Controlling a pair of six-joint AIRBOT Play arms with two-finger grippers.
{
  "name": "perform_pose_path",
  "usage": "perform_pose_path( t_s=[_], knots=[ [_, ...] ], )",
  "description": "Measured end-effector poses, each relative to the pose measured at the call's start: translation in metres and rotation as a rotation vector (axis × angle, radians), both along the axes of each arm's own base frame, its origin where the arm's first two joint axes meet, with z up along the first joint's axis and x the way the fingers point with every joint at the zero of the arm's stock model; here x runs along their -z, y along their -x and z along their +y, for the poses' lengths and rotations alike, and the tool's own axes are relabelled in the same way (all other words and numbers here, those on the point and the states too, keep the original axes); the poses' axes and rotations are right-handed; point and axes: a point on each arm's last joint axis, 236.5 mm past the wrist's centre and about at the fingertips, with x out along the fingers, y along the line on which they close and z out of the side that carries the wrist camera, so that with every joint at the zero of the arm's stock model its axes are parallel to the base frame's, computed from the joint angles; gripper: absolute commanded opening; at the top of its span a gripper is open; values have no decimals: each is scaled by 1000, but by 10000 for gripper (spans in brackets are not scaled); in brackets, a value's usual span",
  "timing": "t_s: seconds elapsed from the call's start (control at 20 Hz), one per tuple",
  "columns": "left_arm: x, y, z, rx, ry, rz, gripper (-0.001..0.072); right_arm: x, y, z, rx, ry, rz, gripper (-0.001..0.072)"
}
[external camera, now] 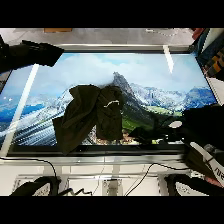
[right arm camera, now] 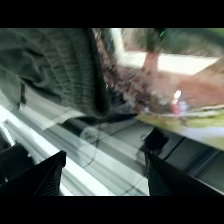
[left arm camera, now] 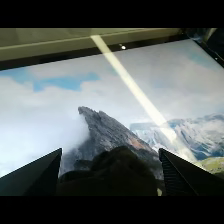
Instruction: Fold the clothes and pants, and hang the long-sleeved shirts on hangers.
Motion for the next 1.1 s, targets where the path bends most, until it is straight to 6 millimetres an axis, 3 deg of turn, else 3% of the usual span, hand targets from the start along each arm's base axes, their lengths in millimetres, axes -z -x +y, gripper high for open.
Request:
perform_pose_path(
  t_s=[0.35, 0.45, 0.6, 0.65, 0.75, 0.85, 0.95, 1.1],
  knots=[
    [0, 0, 0, 0, 0, 0, 712, 14, -13, 31, 7, 16, 56, 540],
    [0, 0, 0, 0, 0, 0, 712, 18, -19, 36, 15, 19, 86, 433],
    [0, 0, 0, 0, 0, 0, 712, 23, -19, 44, -3, 14, 133, 429],
    [0, 0, 0, 0, 0, 0, 712, 24, -18, 46, -12, 14, 142, 374],
    [0, 0, 0, 0, 0, 0, 712, 27, -19, 47, -31, 29, 140, 189],
    [0, 0, 0, 0, 0, 0, 712, 24, -27, 51, -32, 28, 117, 158],
    [0, 0, 0, 0, 0, 0, 711, 17, -37, 56, -50, 18, 74, 41],
    [0, 0, 0, 0, 0, 0, 709, -1, -58, 64, -90, -2, -31, 26]
  ],
)
